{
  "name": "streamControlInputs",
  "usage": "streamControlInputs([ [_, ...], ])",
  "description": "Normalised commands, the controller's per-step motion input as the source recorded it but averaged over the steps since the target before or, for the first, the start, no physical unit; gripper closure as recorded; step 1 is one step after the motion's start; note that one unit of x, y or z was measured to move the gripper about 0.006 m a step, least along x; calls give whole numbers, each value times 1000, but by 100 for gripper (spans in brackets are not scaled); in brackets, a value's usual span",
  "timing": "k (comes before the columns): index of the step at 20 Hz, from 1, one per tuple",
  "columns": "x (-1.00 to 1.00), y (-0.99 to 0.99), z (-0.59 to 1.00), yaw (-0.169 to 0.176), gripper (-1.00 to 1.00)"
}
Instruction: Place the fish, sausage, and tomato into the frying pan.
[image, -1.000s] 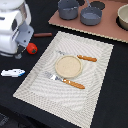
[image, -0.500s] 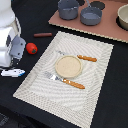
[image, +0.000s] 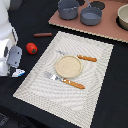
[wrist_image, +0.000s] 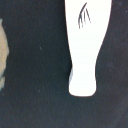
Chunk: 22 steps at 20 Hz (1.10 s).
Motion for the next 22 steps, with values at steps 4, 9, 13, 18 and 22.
streamControlInputs([
  [4, 34, -140, -312, 11, -100],
  [9, 15, -140, -267, 11, 100],
  [13, 0, -85, -129, 11, 100],
  [18, 0, -22, -137, 7, 100],
  [22, 1, -4, -255, 1, 100],
])
